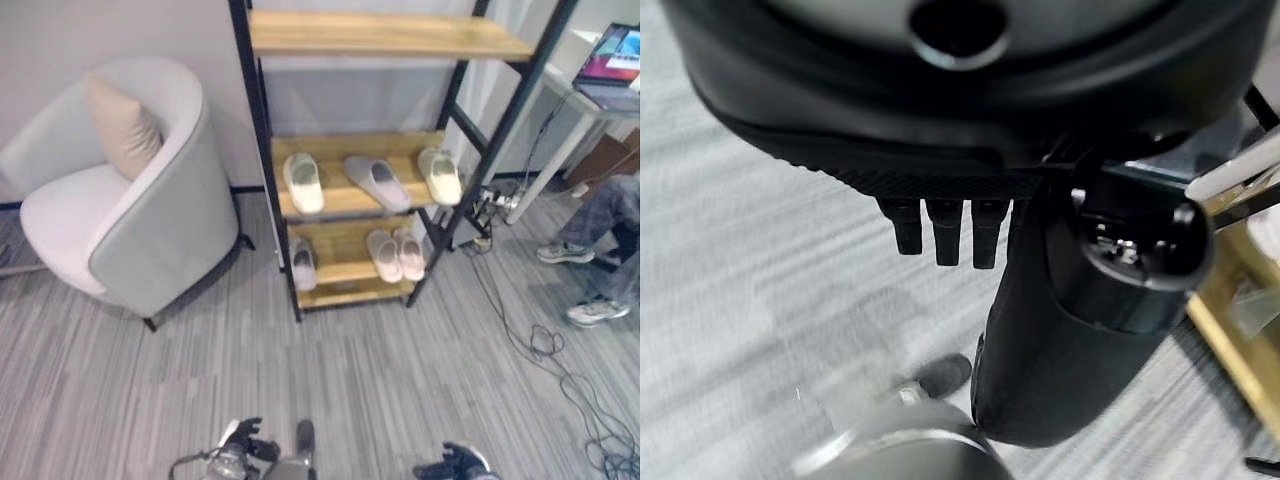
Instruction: Arrange the slippers neatly on the shoe rack.
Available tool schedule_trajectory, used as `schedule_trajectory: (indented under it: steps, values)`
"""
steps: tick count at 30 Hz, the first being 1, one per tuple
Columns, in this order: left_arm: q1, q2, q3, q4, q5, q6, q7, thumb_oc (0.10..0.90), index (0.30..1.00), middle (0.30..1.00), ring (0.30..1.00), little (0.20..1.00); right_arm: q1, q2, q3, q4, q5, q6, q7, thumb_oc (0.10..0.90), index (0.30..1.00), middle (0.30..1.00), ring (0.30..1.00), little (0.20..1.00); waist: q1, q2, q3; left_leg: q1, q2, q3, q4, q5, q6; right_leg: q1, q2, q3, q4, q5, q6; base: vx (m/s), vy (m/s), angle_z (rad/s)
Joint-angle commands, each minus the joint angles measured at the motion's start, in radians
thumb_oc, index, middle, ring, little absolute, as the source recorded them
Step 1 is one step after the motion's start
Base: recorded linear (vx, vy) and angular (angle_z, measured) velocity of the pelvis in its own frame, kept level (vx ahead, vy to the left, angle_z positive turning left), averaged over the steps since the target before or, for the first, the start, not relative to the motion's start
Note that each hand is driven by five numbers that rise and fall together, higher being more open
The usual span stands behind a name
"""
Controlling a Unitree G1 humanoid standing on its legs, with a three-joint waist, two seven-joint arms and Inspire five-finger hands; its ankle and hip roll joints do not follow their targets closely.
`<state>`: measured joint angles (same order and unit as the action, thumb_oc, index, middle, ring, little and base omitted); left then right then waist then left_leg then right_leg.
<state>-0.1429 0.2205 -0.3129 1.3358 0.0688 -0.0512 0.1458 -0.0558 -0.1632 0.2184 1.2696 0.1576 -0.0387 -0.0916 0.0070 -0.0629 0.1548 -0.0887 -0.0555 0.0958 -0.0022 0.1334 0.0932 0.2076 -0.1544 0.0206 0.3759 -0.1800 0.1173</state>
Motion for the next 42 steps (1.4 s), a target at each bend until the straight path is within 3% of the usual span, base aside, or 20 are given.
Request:
schedule_trajectory:
  steps: [1, 5, 6, 8, 9, 11, 12, 15, 18, 21, 23, 24, 25, 28, 29, 31, 32, 33, 36, 42]
  values:
    - [0.048, -0.026, -0.013, 0.007, 0.037, 0.008, 0.009, 0.8, 0.9, 0.9, 0.9, 0.9, -0.026, -0.062, 0.01, -0.049, -0.004, -0.021, -0.002, 0.8, 0.9, 0.9, 0.9, 0.9, -0.005, 0.044, 0.003, -0.031, 0.059, 0.004, 0.117, -0.147, -0.031, -0.193, 0.009, -0.01, 0.163, 0.235, 0.022, 0.24, 0.354, -0.47]
    - [0.036, 0.001, 0.005, -0.001, 0.024, 0.009, 0.018, 0.8, 0.9, 0.9, 0.9, 0.9, -0.022, -0.063, -0.002, -0.047, 0.008, -0.024, -0.01, 0.8, 0.9, 0.9, 0.9, 0.9, -0.032, 0.069, 0.023, 0.05, 0.053, 0.005, 0.096, -0.185, -0.02, -0.282, 0.002, -0.077, 0.218, 0.196, -0.012, 0.21, 0.146, -0.04]
    - [0.034, 0.014, 0.02, -0.003, 0.011, 0.008, 0.021, 0.8, 0.9, 0.9, 0.9, 0.9, -0.013, -0.065, -0.009, -0.045, 0.011, -0.024, -0.013, 0.8, 0.9, 0.9, 0.9, 0.9, -0.045, 0.071, 0.026, 0.078, 0.047, 0.005, 0.085, -0.201, -0.022, -0.306, 0.012, -0.115, 0.127, 0.15, -0.023, 0.17, 0.022, 0.08]
    - [0.034, 0.02, 0.029, -0.006, 0.004, 0.005, 0.02, 0.8, 0.9, 0.9, 0.9, 0.9, -0.01, -0.068, -0.015, -0.044, 0.012, -0.023, -0.015, 0.8, 0.9, 0.9, 0.9, 0.9, -0.053, 0.07, 0.032, 0.095, 0.046, 0.003, 0.082, -0.212, -0.026, -0.309, 0.01, -0.136, 0.057, 0.133, -0.021, 0.23, -0.037, 0.12]
    - [0.032, 0.023, 0.027, -0.004, 0.013, -0.002, 0.024, 0.8, 0.9, 0.9, 0.9, 0.9, -0.009, -0.079, -0.03, -0.039, 0.02, -0.023, -0.023, 0.8, 0.9, 0.9, 0.9, 0.9, -0.062, 0.065, 0.033, 0.113, 0.047, -0.002, 0.077, -0.229, -0.034, -0.328, 0.007, -0.142, -0.078, 0.132, -0.014, 0.3, -0.125, -0.02]
    - [0.037, 0.022, 0.028, 0.0, 0.021, -0.004, 0.029, 0.8, 0.9, 0.9, 0.9, 0.9, -0.009, -0.088, -0.034, -0.041, 0.017, -0.022, -0.027, 0.8, 0.9, 0.9, 0.9, 0.9, -0.067, 0.063, 0.041, 0.134, 0.051, -0.014, 0.083, -0.247, -0.041, -0.349, 0.005, -0.122, -0.156, 0.157, -0.001, 0.28, -0.159, -0.07]
    - [0.034, 0.028, -0.003, 0.024, 0.024, 0.009, 0.008, 0.8, 0.9, 0.9, 0.9, 0.9, -0.197, -0.132, -0.025, 0.009, 0.02, 0.04, -0.04, 0.8, 0.9, 0.9, 0.9, 0.9, -0.039, 0.053, 0.033, 0.153, 0.052, -0.038, 0.094, -0.266, -0.05, -0.337, -0.003, -0.131, -0.184, 0.163, 0.003, 0.24, -0.192, -0.1]
    - [0.049, 0.026, 0.019, 0.014, 0.031, 0.0, 0.008, 0.8, 0.9, 0.9, 0.9, 0.9, -0.069, -0.154, -0.037, -0.001, 0.016, -0.001, -0.016, 0.8, 0.9, 0.9, 0.9, 0.9, -0.037, 0.049, 0.031, 0.162, 0.052, -0.052, 0.105, -0.28, -0.051, -0.344, -0.012, -0.129, -0.187, 0.178, 0.007, 0.17, -0.166, -0.06]
    - [0.081, 0.013, 0.028, 0.02, 0.049, -0.009, 0.012, 0.8, 0.9, 0.9, 0.9, 0.9, -0.07, -0.17, -0.085, 0.033, 0.03, -0.006, -0.045, 0.8, 0.9, 0.9, 0.9, 0.9, -0.028, 0.038, -0.006, 0.183, 0.056, -0.056, 0.113, -0.306, -0.061, -0.291, -0.006, -0.124, -0.234, 0.168, 0.0, 0.23, -0.246, 0.21]
    - [0.102, 0.019, 0.053, 0.016, 0.041, -0.014, 0.014, 0.8, 0.9, 0.9, 0.9, 0.9, -0.018, -0.192, -0.116, -0.029, 0.064, -0.035, -0.045, 0.8, 0.9, 0.9, 0.9, 0.9, -0.036, 0.035, -0.016, 0.182, 0.092, -0.052, 0.151, -0.312, -0.09, -0.264, 0.029, -0.102, -0.229, 0.14, -0.021, 0.08, -0.264, -0.04]
    - [0.101, 0.013, 0.042, -0.001, 0.042, -0.013, 0.017, 0.8, 0.9, 0.9, 0.9, 0.9, -0.014, -0.212, -0.124, -0.065, 0.074, -0.049, -0.054, 0.8, 0.9, 0.9, 0.9, 0.9, -0.038, 0.03, -0.009, 0.149, 0.121, -0.055, 0.236, -0.289, -0.116, -0.241, 0.051, -0.104, -0.232, 0.11, -0.045, 0.01, -0.309, -0.25]
    - [0.087, 0.009, 0.018, -0.023, 0.053, -0.014, 0.023, 0.8, 0.9, 0.9, 0.9, 0.9, -0.013, -0.234, -0.14, -0.103, 0.086, -0.063, -0.071, 0.8, 0.9, 0.9, 0.9, 0.9, -0.045, 0.02, 0.009, 0.084, 0.176, -0.042, 0.366, -0.202, -0.15, -0.204, 0.068, -0.128, -0.24, 0.086, -0.075, -0.04, -0.398, -0.24]
    - [0.078, 0.006, 0.02, -0.041, 0.048, -0.011, 0.025, 0.8, 0.9, 0.9, 0.9, 0.9, 0.042, -0.251, -0.163, -0.151, 0.084, -0.065, -0.068, 0.8, 0.9, 0.9, 0.9, 0.9, -0.059, 0.011, 0.024, 0.049, 0.205, -0.026, 0.429, -0.154, -0.149, -0.194, 0.076, -0.132, -0.239, 0.08, -0.091, -0.05, -0.311, -0.06]
    - [0.069, 0.006, 0.028, -0.046, 0.037, -0.015, 0.031, 0.8, 0.9, 0.9, 0.9, 0.9, 0.086, -0.235, -0.162, -0.222, 0.07, -0.081, -0.098, 0.8, 0.9, 0.9, 0.9, 0.9, -0.071, 0.001, 0.036, 0.023, 0.212, -0.003, 0.45, -0.161, -0.136, -0.18, 0.089, -0.124, -0.252, 0.072, -0.103, 0.0, -0.139, 0.13]
    - [0.075, -0.007, 0.029, -0.05, 0.035, -0.02, 0.048, 0.8, 0.9, 0.9, 0.9, 0.9, 0.124, -0.219, -0.162, -0.375, 0.057, -0.097, -0.106, 0.8, 0.9, 0.9, 0.9, 0.9, -0.069, 0.001, 0.043, -0.011, 0.166, -0.009, 0.384, -0.196, -0.122, -0.175, 0.091, -0.113, -0.267, 0.072, -0.093, 0.03, -0.066, -0.03]
    - [0.076, -0.007, 0.028, -0.05, 0.035, -0.02, 0.048, 0.8, 0.9, 0.9, 0.9, 0.9, 0.128, -0.219, -0.163, -0.379, 0.057, -0.095, -0.106, 0.8, 0.9, 0.9, 0.9, 0.9, -0.068, 0.001, 0.043, -0.008, 0.164, -0.008, 0.381, -0.196, -0.121, -0.173, 0.09, -0.112, -0.267, 0.07, -0.092, 0.03, 0.001, -0.27]
    - [0.088, -0.024, 0.023, -0.052, 0.041, -0.021, 0.048, 0.8, 0.9, 0.9, 0.9, 0.9, 0.161, -0.23, -0.15, -0.51, 0.037, -0.114, -0.097, 0.8, 0.9, 0.9, 0.9, 0.9, -0.06, 0.007, 0.045, -0.028, 0.141, -0.012, 0.267, -0.187, -0.124, -0.163, 0.094, -0.114, -0.28, 0.066, -0.083, 0.04, 0.032, -0.37]
    - [0.088, -0.031, 0.022, -0.051, 0.051, -0.026, 0.059, 0.8, 0.9, 0.9, 0.9, 0.9, 0.161, -0.236, -0.144, -0.541, 0.035, -0.13, -0.086, 0.8, 0.9, 0.9, 0.9, 0.9, -0.053, 0.007, 0.048, -0.047, 0.134, -0.023, 0.248, -0.171, -0.134, -0.155, 0.093, -0.109, -0.288, 0.065, -0.078, 0.07, 0.064, -0.23]
    - [0.091, -0.044, 0.018, -0.028, 0.102, -0.024, 0.046, 0.8, 0.9, 0.9, 0.9, 0.9, 0.193, -0.248, -0.106, -0.745, 0.088, -0.181, 0.011, 0.8, 0.9, 0.9, 0.9, 0.9, -0.068, 0.028, 0.028, 0.039, 0.124, -0.034, 0.096, -0.156, -0.133, -0.152, 0.105, -0.099, -0.308, 0.073, -0.064, 0.05, 0.068, -0.26]
    - [0.103, -0.03, 0.067, -0.006, 0.136, -0.025, 0.04, 0.8, 0.9, 0.9, 0.9, 0.9, 0.282, -0.315, -0.108, -1.139, 0.017, -0.232, 0.082, 0.8, 0.9, 0.9, 0.9, 0.9, -0.086, 0.037, 0.0, 0.115, 0.118, 0.0, 0.016, -0.157, -0.121, -0.146, 0.095, -0.082, -0.335, 0.09, -0.046, 0.05, 0.072, -0.14]
